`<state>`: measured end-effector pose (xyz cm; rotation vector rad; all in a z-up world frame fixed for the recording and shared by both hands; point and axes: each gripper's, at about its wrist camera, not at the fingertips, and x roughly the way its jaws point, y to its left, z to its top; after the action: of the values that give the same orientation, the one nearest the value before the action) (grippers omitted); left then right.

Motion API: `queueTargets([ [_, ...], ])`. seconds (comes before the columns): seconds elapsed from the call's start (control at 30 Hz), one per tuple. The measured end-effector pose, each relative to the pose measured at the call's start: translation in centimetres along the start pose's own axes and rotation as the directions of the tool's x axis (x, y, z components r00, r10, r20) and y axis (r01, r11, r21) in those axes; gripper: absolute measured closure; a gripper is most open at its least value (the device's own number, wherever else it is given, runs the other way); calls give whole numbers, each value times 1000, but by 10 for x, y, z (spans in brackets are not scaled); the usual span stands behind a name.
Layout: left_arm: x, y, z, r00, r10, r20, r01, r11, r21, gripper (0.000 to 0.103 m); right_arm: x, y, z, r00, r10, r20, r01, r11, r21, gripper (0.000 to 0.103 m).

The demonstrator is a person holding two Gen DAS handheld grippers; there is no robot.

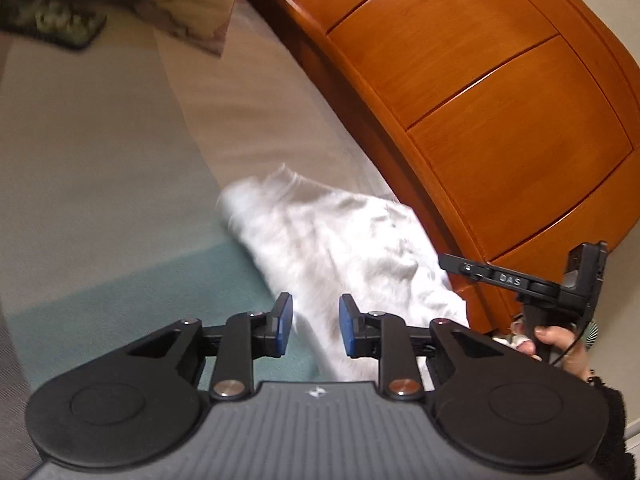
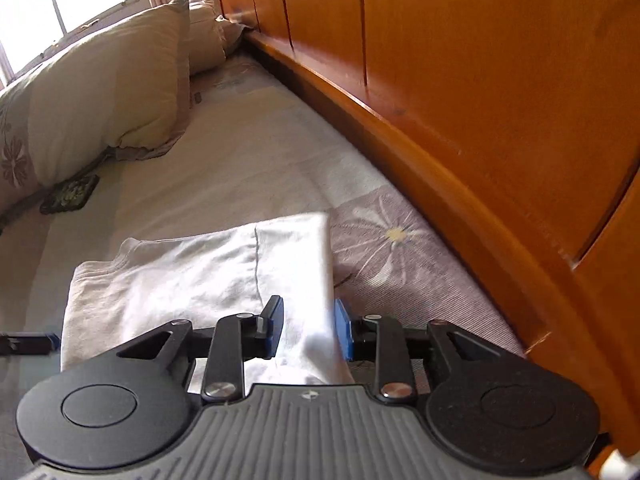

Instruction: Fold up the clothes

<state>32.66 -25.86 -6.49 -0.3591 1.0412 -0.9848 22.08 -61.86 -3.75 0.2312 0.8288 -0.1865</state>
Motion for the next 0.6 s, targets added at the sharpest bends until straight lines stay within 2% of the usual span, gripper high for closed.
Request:
queueTargets([
  [0.1, -11, -19, 26, 997, -39, 62, 34, 997, 75, 59, -18, 15, -8, 993, 113, 18, -112, 993, -49, 67],
  [0.13, -13, -20, 21, 997, -65, 53, 60, 994, 89, 51, -19, 20, -14, 988, 152, 8, -151, 987, -61, 64],
  [0.2, 8, -31, 15, 997, -77, 19, 74, 989, 126, 50, -22, 30, -25, 973, 229, -14, -229, 970, -83, 62],
  [0.33, 44, -33, -6, 997, 39, -60, -27, 980, 198, 50, -1, 15, -50, 997, 42, -70, -47, 996, -79, 64],
  [0.37, 58, -32, -12, 996, 57, -72, -40, 975, 219, 50, 1, 5, -55, 996, 39, -74, -44, 997, -61, 75],
  [0.43, 46, -34, -17, 997, 57, -43, -44, 966, 255, 50, -13, 2, -55, 998, 44, -37, -46, 998, -41, 77],
  [0.5, 34, -44, -18, 995, 96, -29, -82, 946, 314, 48, -28, -1, -56, 999, 49, 0, -49, 999, -21, 72],
  [0.57, 19, -53, -23, 995, 101, -9, -90, 916, 392, 43, -41, 4, -60, 995, 94, 35, -94, 995, -24, 57],
  [0.6, 14, -56, -25, 995, 101, -9, -88, 907, 412, 41, -45, 6, -63, 992, 118, 40, -117, 993, -24, 55],
])
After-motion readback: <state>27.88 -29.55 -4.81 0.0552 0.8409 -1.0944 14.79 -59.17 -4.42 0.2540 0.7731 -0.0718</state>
